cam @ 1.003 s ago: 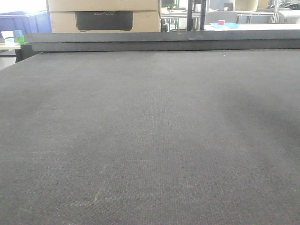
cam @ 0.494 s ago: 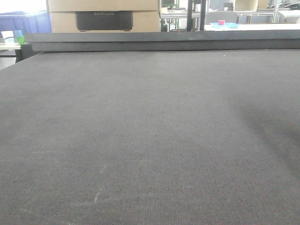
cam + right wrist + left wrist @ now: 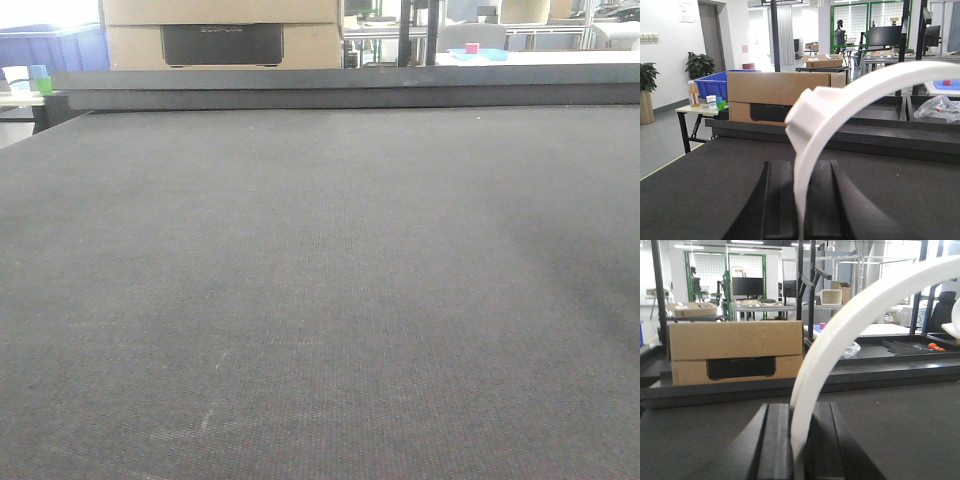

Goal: Grab PVC pipe and place in blue bin
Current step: 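Raise both held pipe pieces upright above the table, then drive the base away from the table holding both pipe pieces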

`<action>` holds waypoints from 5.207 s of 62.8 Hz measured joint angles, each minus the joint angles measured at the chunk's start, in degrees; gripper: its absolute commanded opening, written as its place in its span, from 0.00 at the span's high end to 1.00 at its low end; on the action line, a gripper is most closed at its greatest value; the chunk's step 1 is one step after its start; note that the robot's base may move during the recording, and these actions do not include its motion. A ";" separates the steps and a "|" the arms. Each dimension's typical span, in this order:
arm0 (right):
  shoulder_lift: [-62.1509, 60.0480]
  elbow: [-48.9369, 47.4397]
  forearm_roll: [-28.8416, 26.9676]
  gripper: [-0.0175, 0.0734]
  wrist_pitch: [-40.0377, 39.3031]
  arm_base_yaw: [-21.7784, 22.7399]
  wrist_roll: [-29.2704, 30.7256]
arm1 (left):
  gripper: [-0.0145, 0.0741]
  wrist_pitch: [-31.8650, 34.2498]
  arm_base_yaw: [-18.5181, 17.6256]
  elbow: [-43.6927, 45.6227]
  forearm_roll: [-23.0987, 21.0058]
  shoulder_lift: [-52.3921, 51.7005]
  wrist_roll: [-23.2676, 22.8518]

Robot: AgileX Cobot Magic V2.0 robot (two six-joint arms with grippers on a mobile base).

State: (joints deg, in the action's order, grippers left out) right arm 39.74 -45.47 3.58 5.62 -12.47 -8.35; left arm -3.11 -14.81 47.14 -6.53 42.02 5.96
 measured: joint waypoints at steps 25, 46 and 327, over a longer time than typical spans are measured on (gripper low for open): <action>0.00 0.00 0.00 0.99 0.00 0.00 0.00 | 0.96 -0.65 0.00 0.00 -1.37 0.00 0.00; 0.00 0.00 0.00 0.99 0.00 0.00 0.00 | 0.96 -0.69 0.00 0.00 -1.37 0.00 0.00; -0.27 0.00 0.09 0.99 -0.37 0.00 0.10 | 0.96 -0.79 0.00 0.00 -1.37 0.00 0.00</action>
State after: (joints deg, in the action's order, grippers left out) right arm 39.47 -45.47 3.67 5.25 -12.47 -8.24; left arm -3.90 -14.81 47.14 -7.90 42.02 5.96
